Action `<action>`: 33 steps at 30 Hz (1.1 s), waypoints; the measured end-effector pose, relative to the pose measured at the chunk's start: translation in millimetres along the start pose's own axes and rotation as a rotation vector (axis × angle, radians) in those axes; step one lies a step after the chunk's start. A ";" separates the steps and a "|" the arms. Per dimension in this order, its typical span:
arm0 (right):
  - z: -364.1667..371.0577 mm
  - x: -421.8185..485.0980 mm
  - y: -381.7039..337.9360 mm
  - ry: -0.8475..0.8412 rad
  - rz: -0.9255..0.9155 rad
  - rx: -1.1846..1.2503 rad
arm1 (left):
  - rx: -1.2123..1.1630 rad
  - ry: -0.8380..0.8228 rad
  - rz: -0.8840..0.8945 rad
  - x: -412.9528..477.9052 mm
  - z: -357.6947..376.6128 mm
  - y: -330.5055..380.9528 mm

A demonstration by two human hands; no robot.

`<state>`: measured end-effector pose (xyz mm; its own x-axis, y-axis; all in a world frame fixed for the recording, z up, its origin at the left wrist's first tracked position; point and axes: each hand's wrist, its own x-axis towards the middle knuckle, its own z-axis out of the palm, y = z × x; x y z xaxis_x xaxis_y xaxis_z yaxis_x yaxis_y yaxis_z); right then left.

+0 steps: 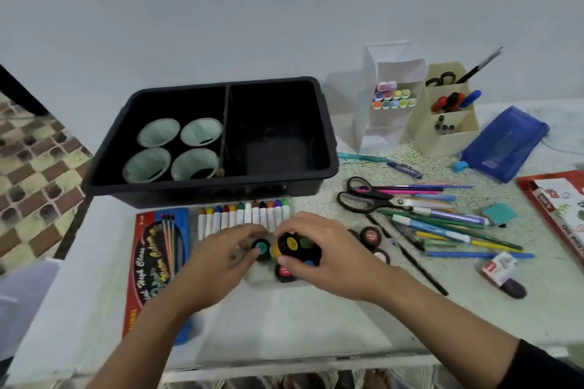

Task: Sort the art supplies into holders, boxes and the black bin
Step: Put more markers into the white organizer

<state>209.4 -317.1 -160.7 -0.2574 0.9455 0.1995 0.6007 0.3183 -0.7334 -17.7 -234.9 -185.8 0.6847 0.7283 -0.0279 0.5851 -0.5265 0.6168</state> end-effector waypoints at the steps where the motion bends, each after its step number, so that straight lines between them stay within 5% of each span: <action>1: 6.7 0.6 -3.0 0.009 -0.013 -0.017 | -0.041 -0.010 0.000 0.0 -1.0 -0.7; 10: 47.8 4.9 0.8 -0.064 -0.194 -0.385 | -0.304 -0.063 -0.114 5.7 -7.0 -13.6; 16: 51.6 9.5 4.1 -0.030 -0.202 -0.344 | -0.356 -0.115 -0.144 2.7 -11.2 -14.2; 25: 45.5 23.1 0.7 -0.230 -0.154 -0.146 | -0.377 -0.155 -0.171 -5.8 -20.8 -17.4; 33: 69.4 28.4 -0.9 -0.064 -0.296 -0.246 | -0.172 -0.133 -0.191 -10.1 -33.6 -21.1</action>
<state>149.1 -295.4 -199.4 -0.4887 0.8066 0.3325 0.6547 0.5909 -0.4713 -51.5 -216.4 -172.1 0.6268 0.7371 -0.2526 0.6344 -0.2945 0.7147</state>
